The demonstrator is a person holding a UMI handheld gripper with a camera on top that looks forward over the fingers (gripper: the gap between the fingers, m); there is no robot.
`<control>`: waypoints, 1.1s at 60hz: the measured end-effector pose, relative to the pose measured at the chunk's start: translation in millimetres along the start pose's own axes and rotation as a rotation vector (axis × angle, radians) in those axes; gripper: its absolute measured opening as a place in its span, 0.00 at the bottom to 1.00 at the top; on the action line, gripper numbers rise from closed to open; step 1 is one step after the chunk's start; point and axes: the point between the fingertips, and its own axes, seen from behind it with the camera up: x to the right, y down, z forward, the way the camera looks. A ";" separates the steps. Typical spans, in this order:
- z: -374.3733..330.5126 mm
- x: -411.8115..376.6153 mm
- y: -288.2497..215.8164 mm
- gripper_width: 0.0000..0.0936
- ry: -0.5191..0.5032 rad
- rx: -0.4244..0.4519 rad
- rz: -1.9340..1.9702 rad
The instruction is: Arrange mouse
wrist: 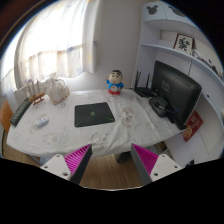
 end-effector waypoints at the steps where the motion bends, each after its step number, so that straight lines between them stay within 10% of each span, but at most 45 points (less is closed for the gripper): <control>1: 0.5 0.3 -0.1 0.91 0.000 0.000 -0.006; 66: 14.0 -416.7 16.3 0.91 -0.286 0.034 -0.139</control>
